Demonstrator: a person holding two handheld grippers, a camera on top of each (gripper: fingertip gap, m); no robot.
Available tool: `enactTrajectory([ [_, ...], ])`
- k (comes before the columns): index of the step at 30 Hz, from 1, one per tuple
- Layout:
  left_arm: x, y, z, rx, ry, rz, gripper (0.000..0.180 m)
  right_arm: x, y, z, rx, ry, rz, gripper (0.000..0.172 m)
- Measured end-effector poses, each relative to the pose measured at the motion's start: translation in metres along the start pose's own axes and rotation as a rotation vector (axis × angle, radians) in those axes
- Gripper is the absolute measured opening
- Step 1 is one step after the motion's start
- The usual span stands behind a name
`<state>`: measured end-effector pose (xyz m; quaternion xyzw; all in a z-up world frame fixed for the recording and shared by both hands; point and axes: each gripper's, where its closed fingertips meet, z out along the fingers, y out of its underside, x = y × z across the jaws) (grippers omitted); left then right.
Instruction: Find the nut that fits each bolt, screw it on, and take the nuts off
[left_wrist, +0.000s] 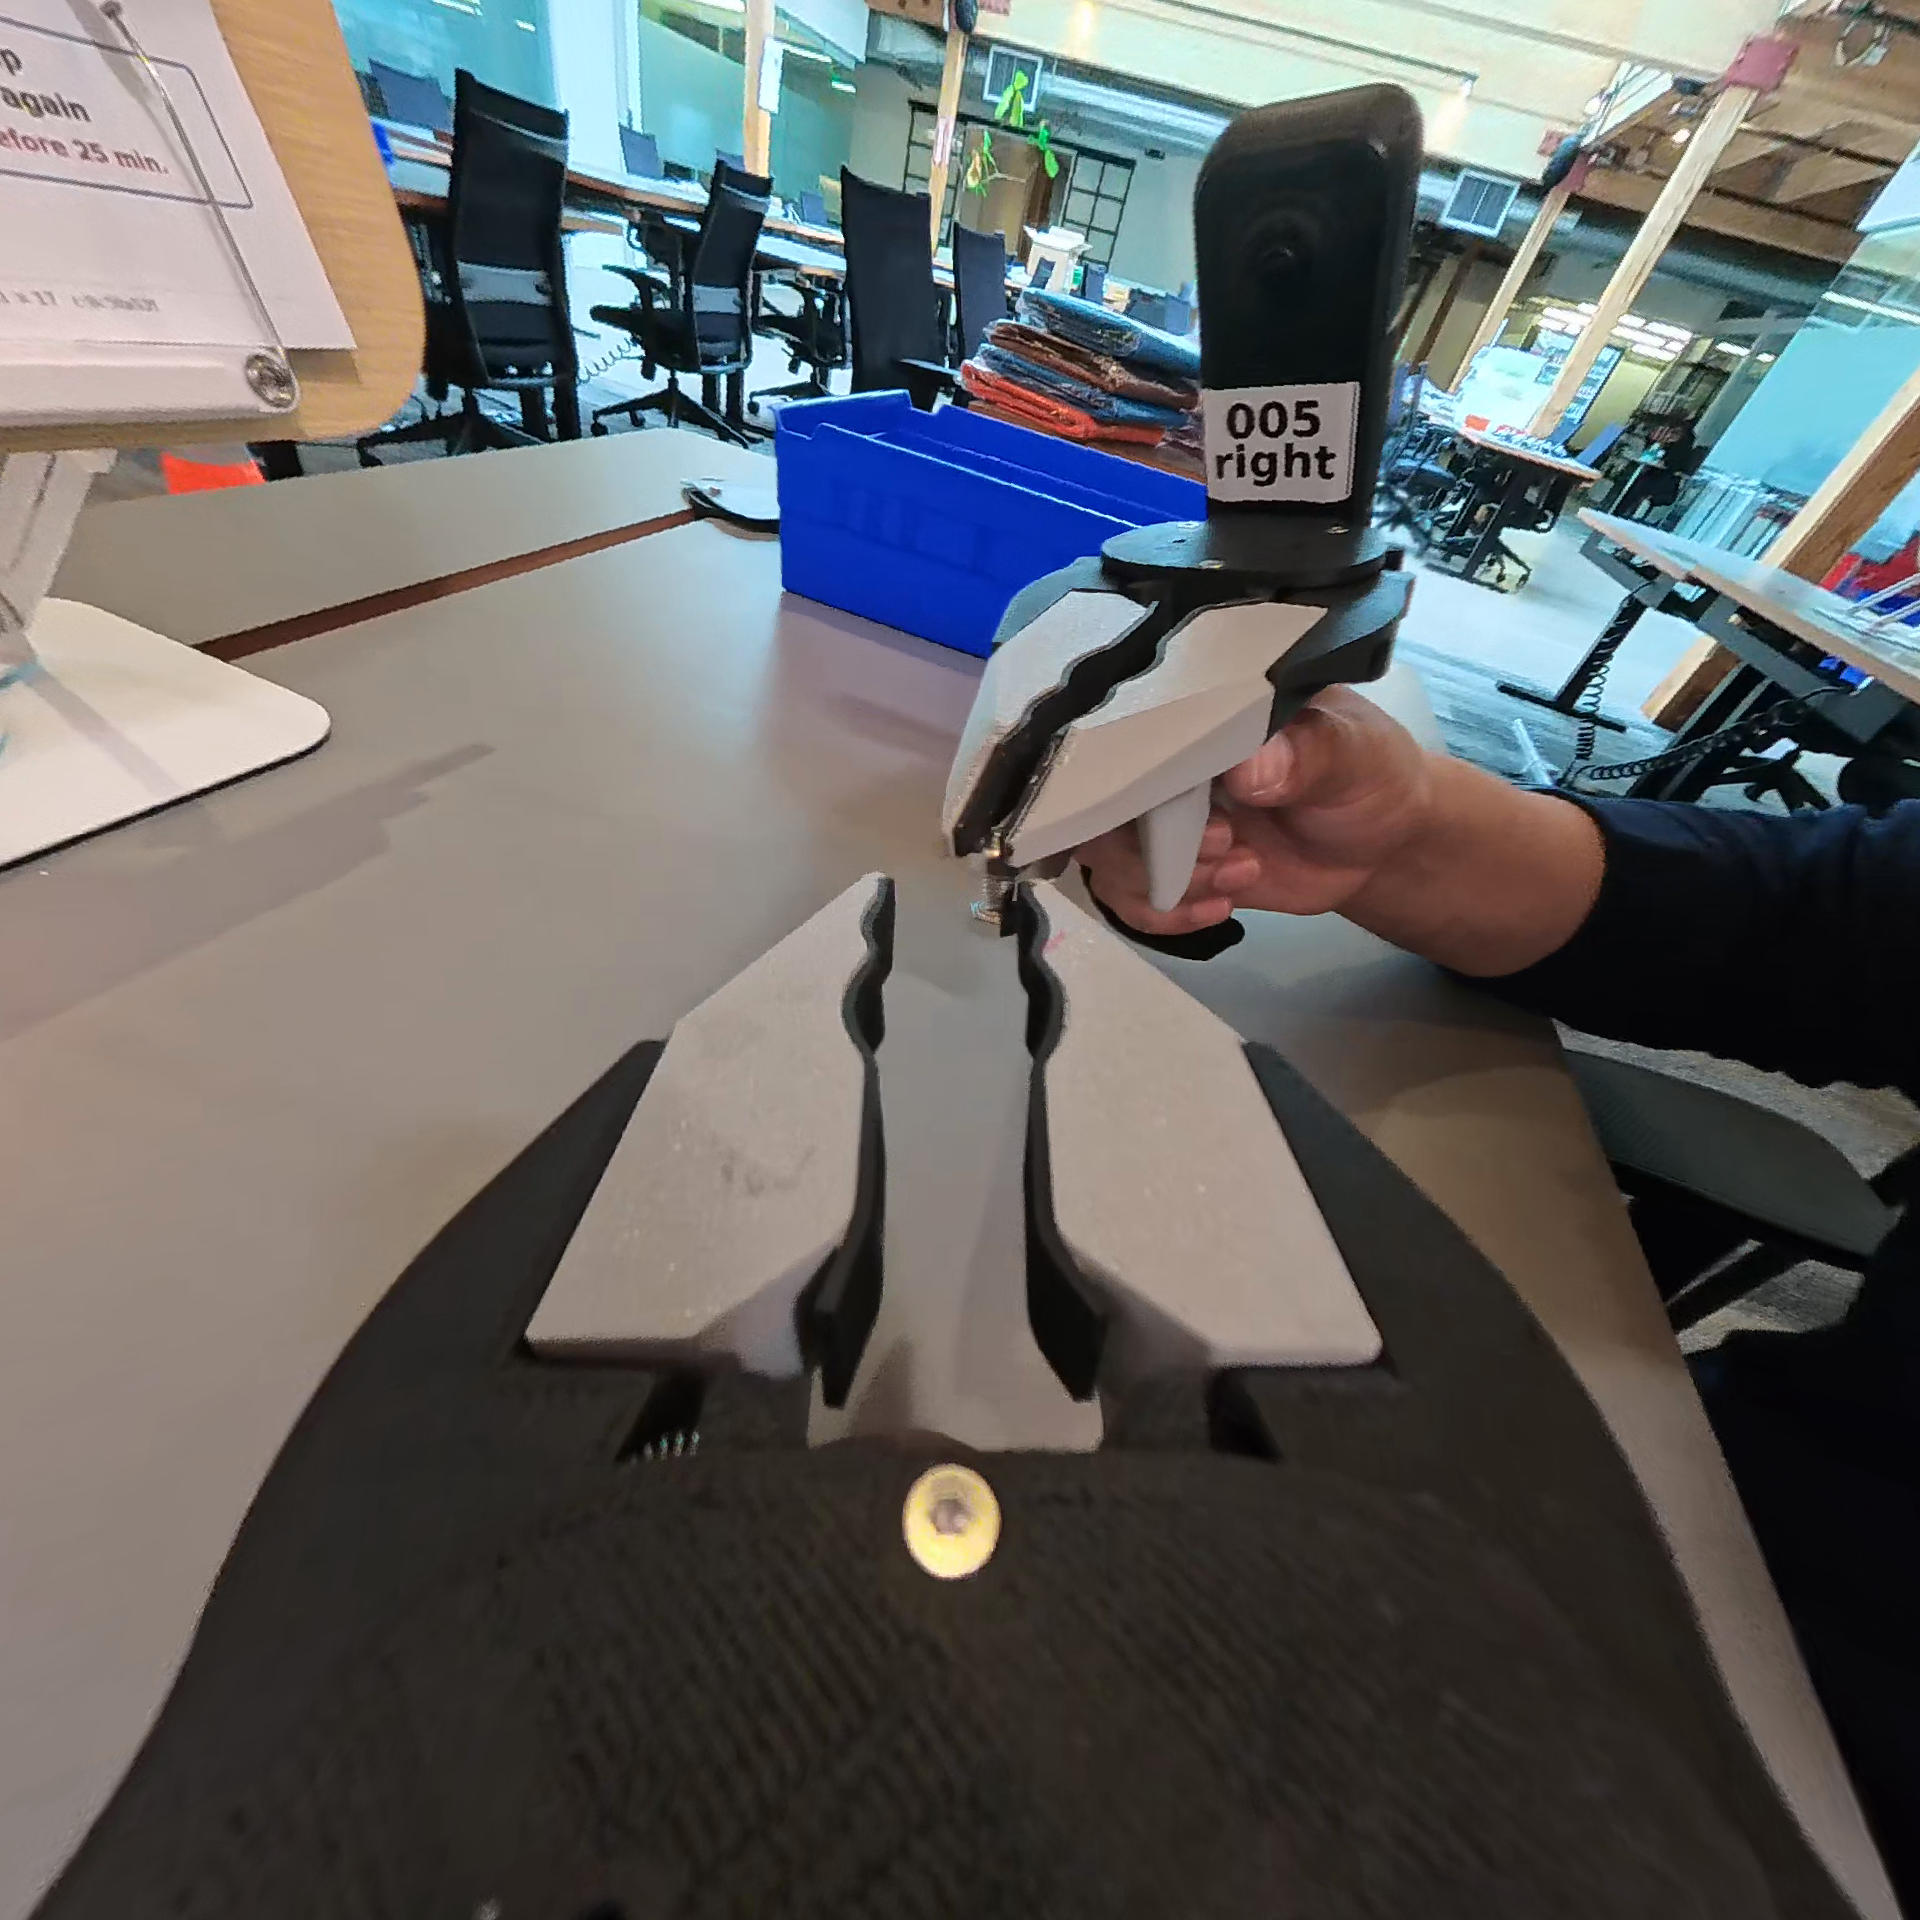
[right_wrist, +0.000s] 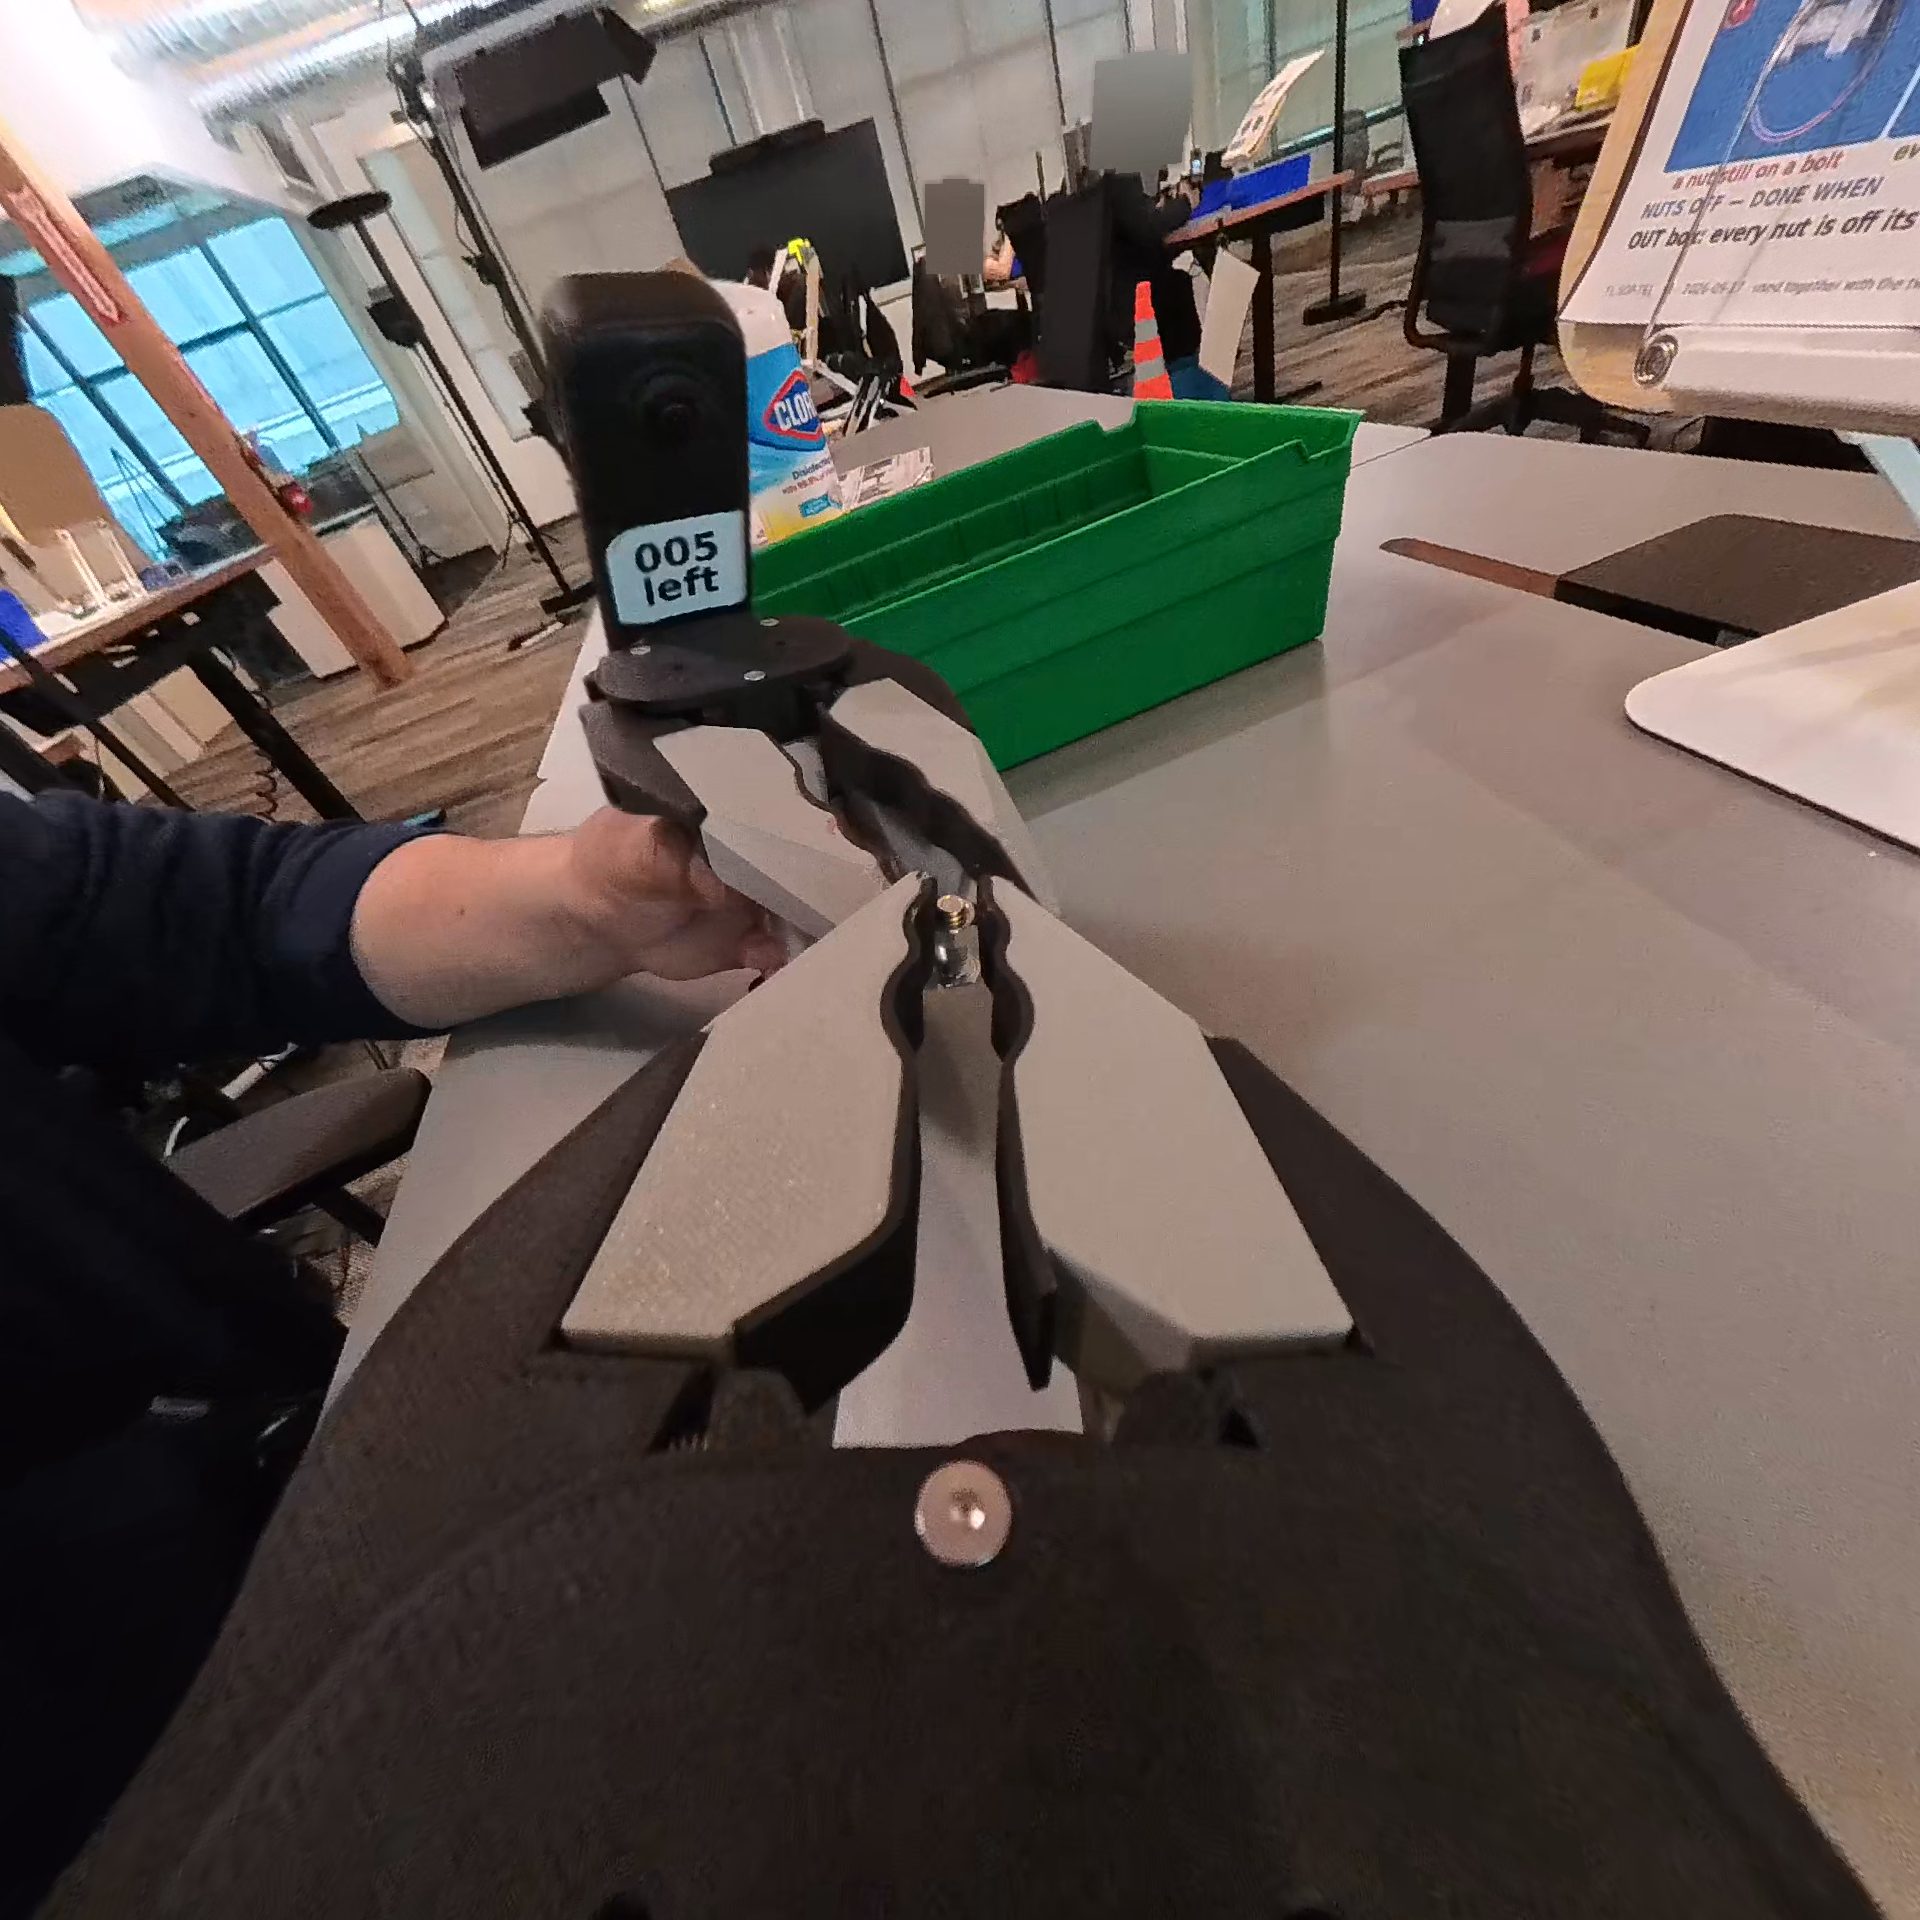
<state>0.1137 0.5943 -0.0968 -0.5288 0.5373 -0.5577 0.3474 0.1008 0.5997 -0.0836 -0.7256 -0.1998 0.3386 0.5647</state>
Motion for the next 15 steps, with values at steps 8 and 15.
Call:
enactTrajectory([
  [8,0.006,0.012,0.007,-0.062,0.027,0.031,0.025,-0.002,-0.013,-0.007,0.077,-0.023,0.028,0.004],
  [15,0.012,0.009,0.008,-0.029,0.055,0.008,0.016,-0.002,-0.006,0.0,0.051,-0.001,-0.005,0.004],
])
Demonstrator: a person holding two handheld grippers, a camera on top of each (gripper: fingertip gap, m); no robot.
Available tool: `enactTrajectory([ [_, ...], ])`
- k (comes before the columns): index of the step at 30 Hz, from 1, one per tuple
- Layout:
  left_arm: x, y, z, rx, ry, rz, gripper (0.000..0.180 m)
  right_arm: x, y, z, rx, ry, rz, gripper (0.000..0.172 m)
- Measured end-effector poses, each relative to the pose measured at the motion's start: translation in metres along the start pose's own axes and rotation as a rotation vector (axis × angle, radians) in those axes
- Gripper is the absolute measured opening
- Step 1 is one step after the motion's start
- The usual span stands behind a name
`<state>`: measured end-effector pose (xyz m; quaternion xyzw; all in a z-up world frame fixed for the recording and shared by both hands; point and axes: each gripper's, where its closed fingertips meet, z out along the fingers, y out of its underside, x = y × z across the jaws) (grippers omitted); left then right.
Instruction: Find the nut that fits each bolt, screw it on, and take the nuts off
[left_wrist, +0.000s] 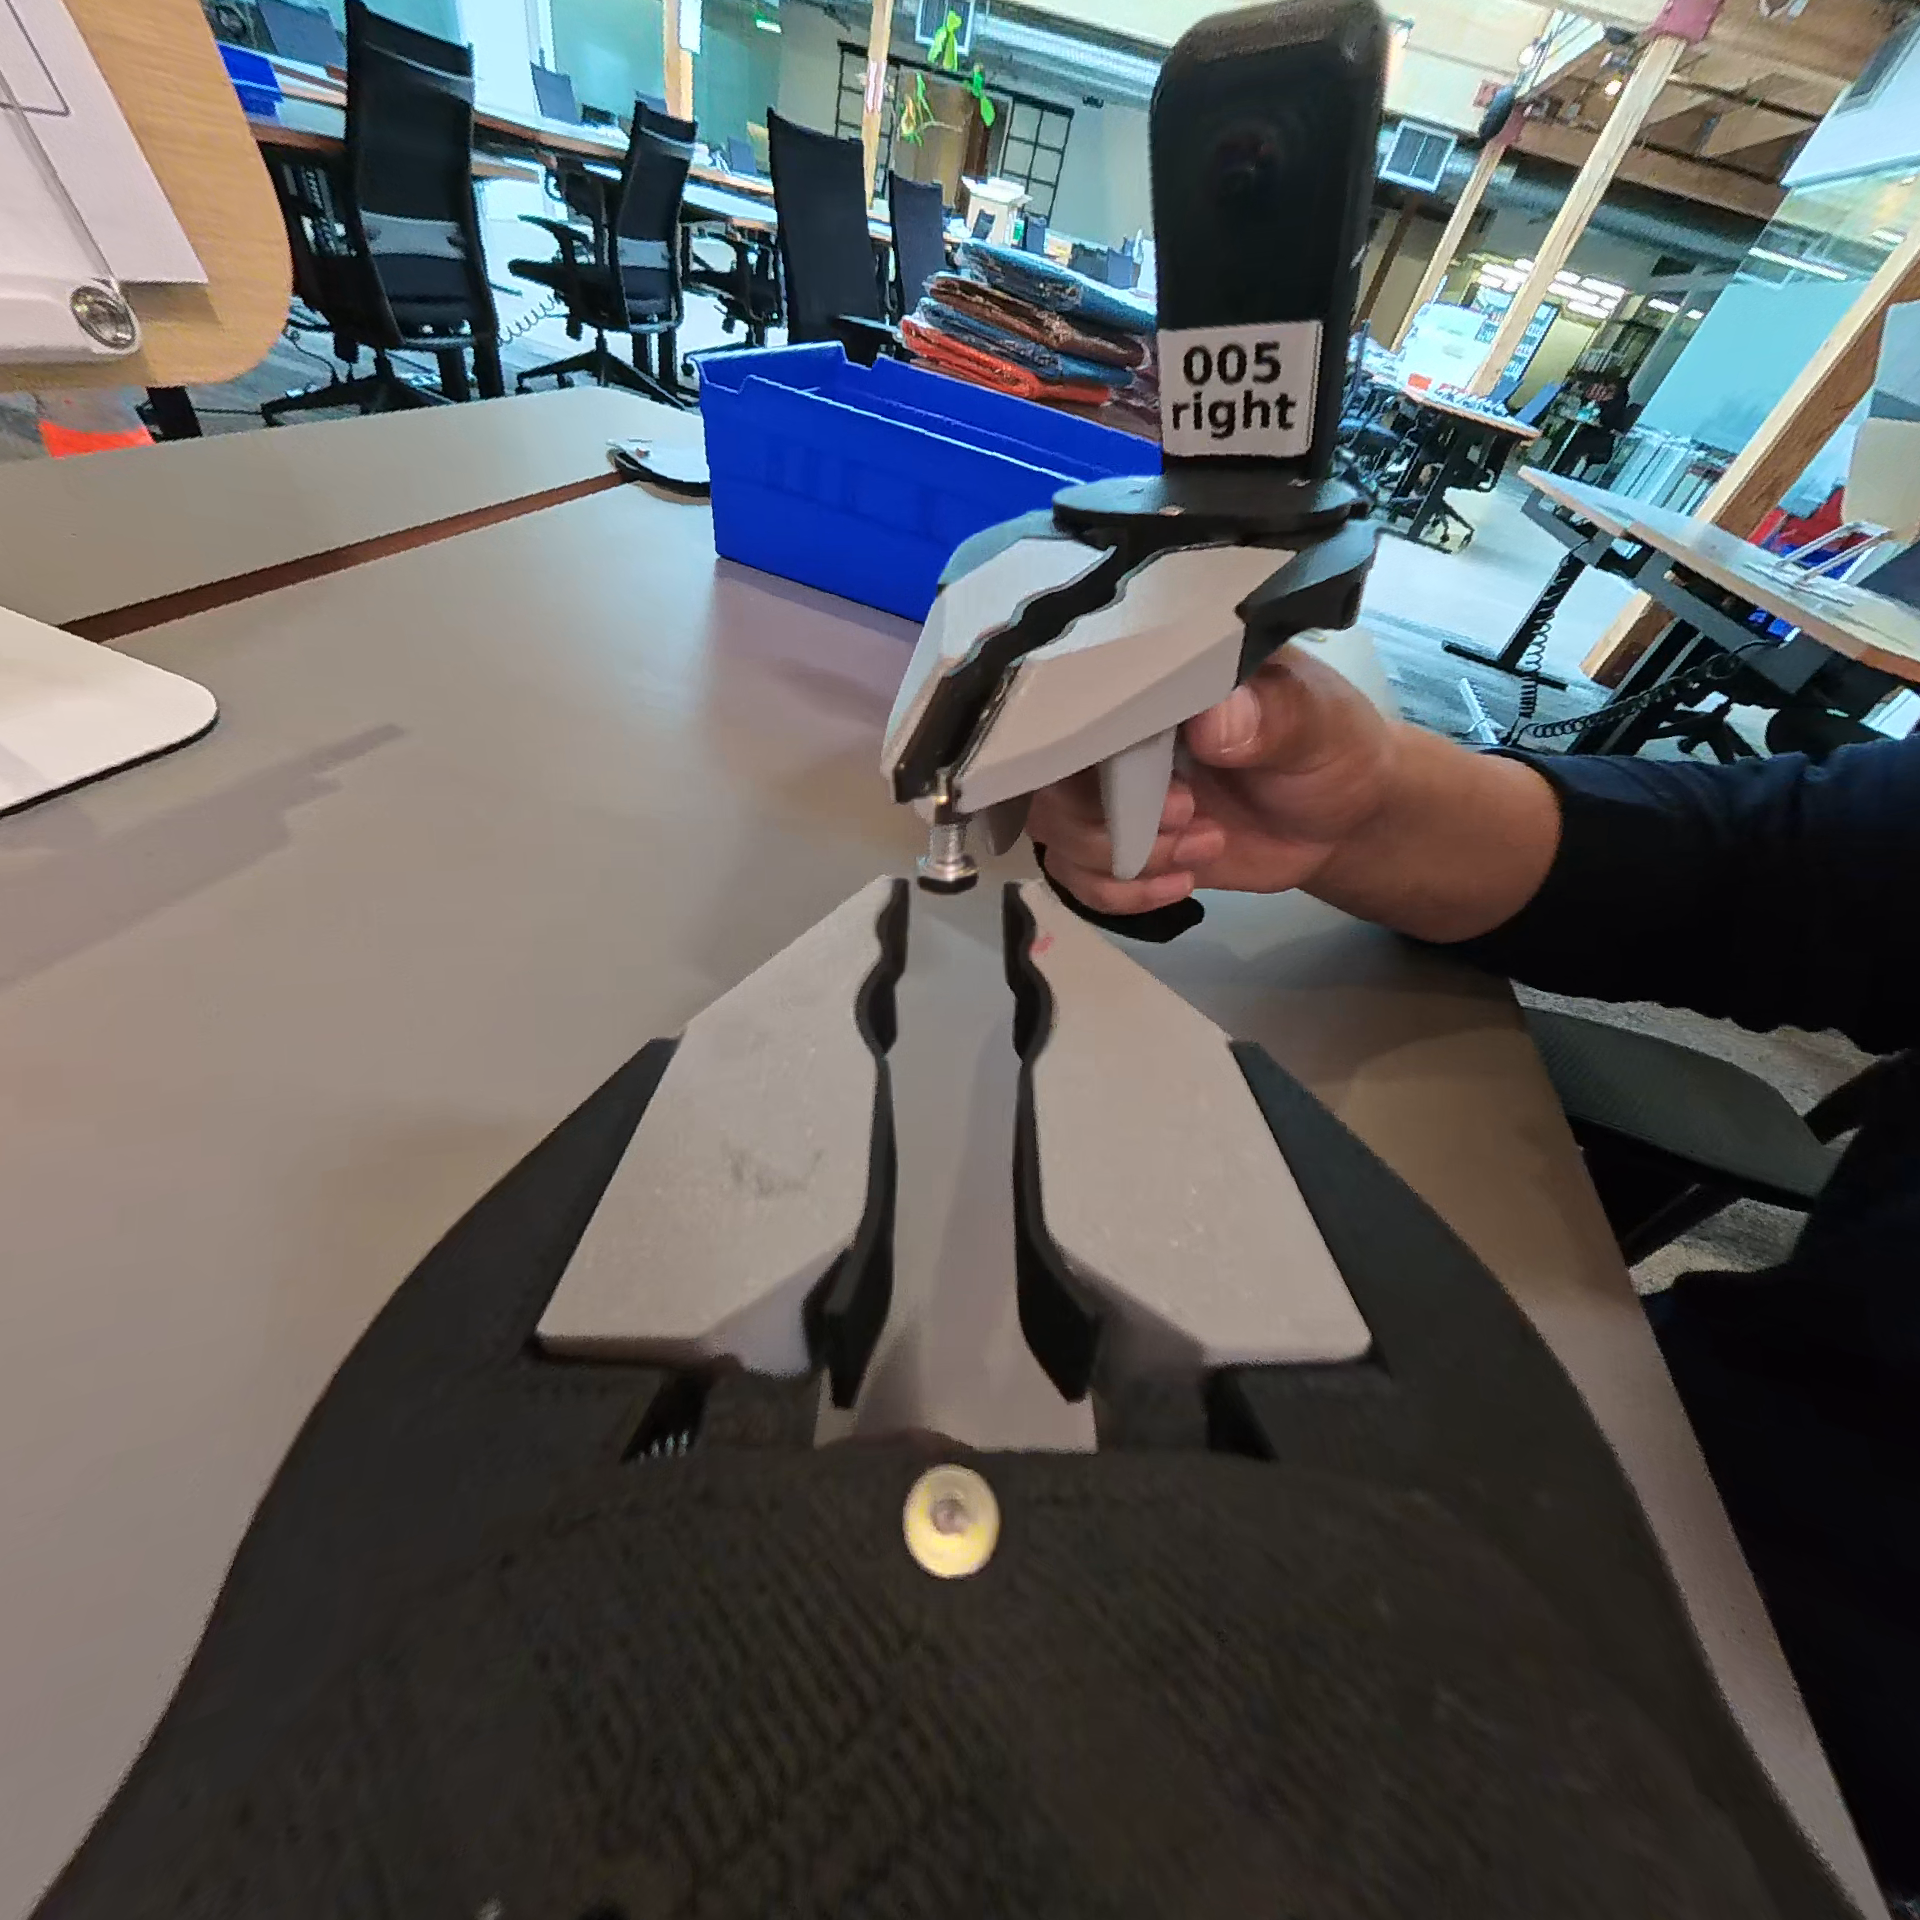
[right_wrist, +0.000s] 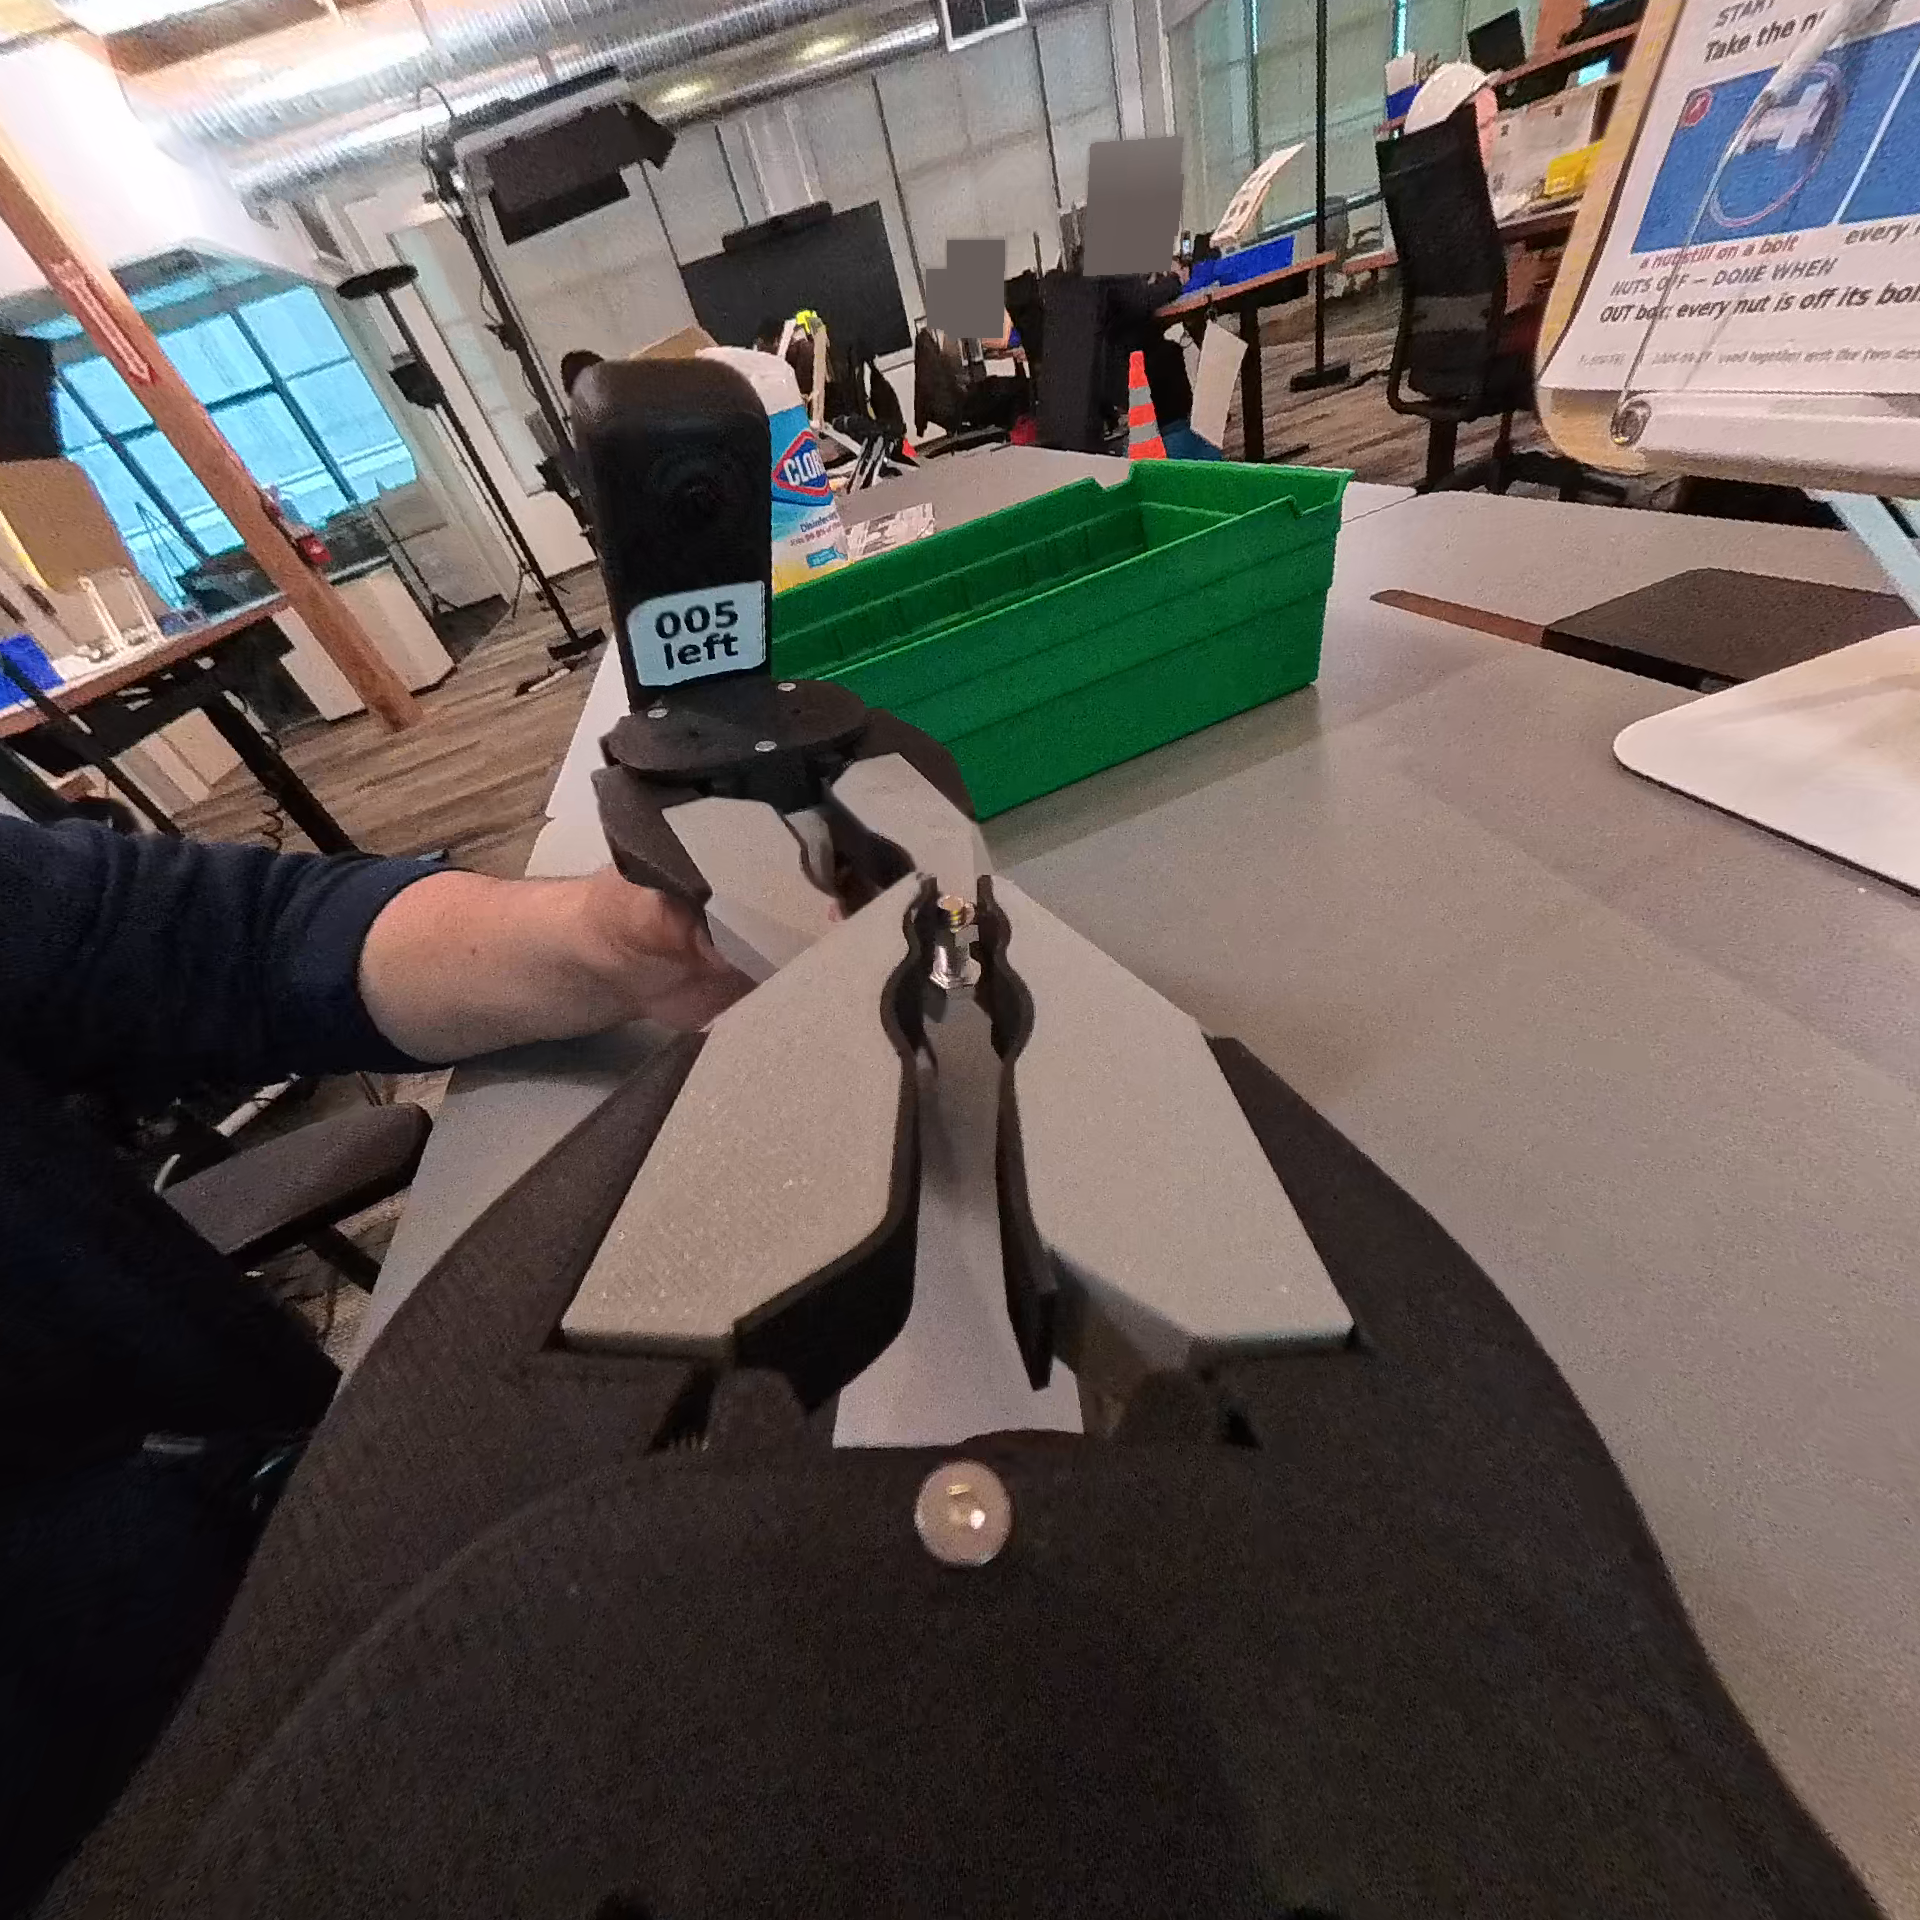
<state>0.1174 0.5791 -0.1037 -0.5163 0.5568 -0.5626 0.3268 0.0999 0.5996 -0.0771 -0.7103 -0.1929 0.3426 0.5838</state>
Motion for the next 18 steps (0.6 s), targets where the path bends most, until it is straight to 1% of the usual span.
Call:
enactTrajectory([
  [3,-0.001,-0.001,-0.001,0.004,-0.017,0.017,0.008,-0.002,0.002,0.003,-0.006,-0.005,0.003,0.004],
  [9,-0.001,-0.003,-0.003,-0.005,-0.039,0.06,0.008,-0.003,0.0,0.002,0.017,-0.029,0.033,0.005],
  [14,0.002,-0.009,-0.006,0.007,-0.034,0.07,0.007,-0.007,0.0,-0.001,0.023,-0.084,0.049,0.027],
  [16,0.002,-0.008,-0.006,0.004,-0.034,0.062,0.007,-0.016,0.001,0.001,0.02,-0.139,0.06,0.027],
  [17,0.0,-0.008,-0.007,0.002,-0.039,0.059,0.007,-0.018,0.001,0.003,0.018,-0.147,0.05,0.026],
  [18,-0.002,-0.008,-0.007,0.001,-0.045,0.055,0.007,-0.017,0.001,0.003,0.011,-0.12,0.02,0.026],
])
